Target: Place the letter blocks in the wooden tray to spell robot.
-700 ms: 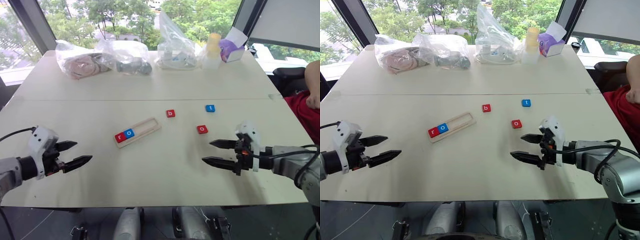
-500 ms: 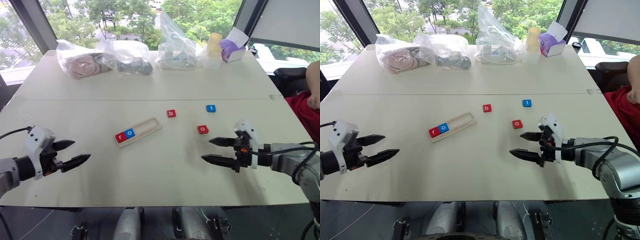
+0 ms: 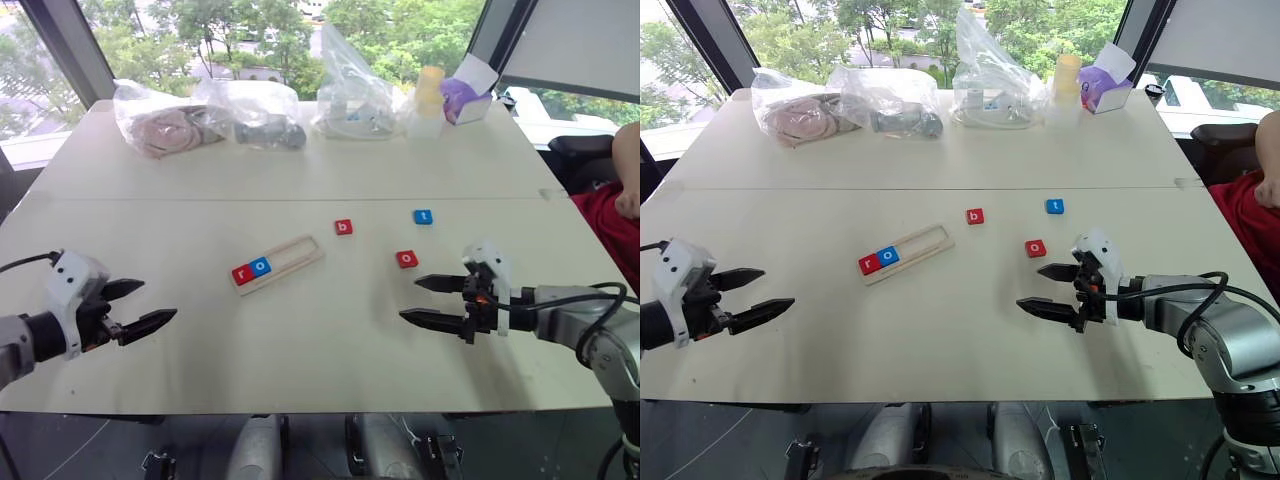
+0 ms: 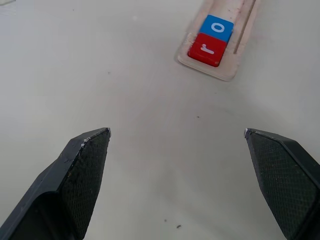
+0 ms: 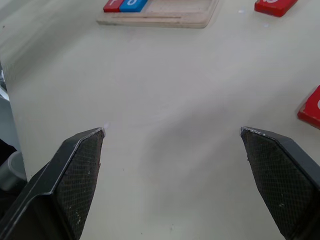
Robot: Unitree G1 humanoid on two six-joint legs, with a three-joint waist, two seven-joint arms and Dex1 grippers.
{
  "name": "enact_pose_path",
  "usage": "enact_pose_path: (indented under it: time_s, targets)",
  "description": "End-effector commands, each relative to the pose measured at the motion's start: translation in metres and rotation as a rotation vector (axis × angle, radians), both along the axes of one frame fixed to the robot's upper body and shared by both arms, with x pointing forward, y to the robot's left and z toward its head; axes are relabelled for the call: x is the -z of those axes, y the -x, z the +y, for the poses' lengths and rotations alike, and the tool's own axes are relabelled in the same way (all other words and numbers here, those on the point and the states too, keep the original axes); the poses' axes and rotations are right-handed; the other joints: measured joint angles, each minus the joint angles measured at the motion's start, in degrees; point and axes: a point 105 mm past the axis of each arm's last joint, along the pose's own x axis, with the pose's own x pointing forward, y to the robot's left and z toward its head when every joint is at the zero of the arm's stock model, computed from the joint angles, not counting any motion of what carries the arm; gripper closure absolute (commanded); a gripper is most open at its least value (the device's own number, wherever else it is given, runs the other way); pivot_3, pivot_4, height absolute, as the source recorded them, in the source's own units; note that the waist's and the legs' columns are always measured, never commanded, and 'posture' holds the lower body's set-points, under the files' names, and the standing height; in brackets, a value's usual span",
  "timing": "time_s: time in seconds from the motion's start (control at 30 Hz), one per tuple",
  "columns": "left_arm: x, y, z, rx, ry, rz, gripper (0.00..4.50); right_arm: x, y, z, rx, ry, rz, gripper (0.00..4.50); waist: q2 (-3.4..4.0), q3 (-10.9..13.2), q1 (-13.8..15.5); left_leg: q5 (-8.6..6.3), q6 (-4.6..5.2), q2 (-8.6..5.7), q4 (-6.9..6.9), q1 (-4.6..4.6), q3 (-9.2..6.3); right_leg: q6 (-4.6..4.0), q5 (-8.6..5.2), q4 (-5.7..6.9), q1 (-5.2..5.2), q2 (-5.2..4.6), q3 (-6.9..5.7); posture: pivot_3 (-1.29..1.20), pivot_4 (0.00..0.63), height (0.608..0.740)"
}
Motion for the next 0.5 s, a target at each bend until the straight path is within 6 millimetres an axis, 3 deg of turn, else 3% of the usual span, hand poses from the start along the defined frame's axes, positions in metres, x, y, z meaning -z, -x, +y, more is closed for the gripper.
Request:
enact_pose_path:
  time_s: [0.03,0.2,0.3,0.5]
  targets:
    - [-0.014,-0.011,-0.008,0.105,-0.075,-0.036,0.00,-0.011,0.000,0.011,-0.057,-0.004,-0.035,0.02,0.04,0.02,0.03,0.00,0.00,0.00,0.00,0.00,0.01,0.00,0.00,0.00,0.00,-0.01,-0.01,0.00,0.150,0.740]
    - [0.004,-0.033,-0.026,0.236,-0.107,0.007,0.00,-0.012,0.003,0.041,-0.148,-0.023,-0.057,0.02,0.08,0.04,-0.06,0.00,0.00,0.00,-0.05,0.00,0.32,0.00,0.00,-0.01,-0.08,-0.20,-0.02,0.00,0.150,0.740]
    - [0.024,-0.051,-0.050,0.299,-0.082,0.014,0.00,-0.012,-0.003,0.058,-0.133,-0.038,-0.110,0.02,0.07,0.04,-0.01,0.00,0.01,0.00,-0.09,-0.03,0.46,0.04,0.02,0.03,-0.17,-0.18,-0.03,0.00,0.150,0.740]
    - [0.046,-0.073,-0.074,0.301,-0.106,-0.029,0.00,-0.005,-0.004,0.072,-0.106,-0.034,-0.143,0.02,0.01,0.05,-0.03,0.01,0.03,-0.03,0.04,-0.15,0.59,0.31,0.12,0.19,-0.30,-0.06,-0.02,0.00,0.150,0.740]
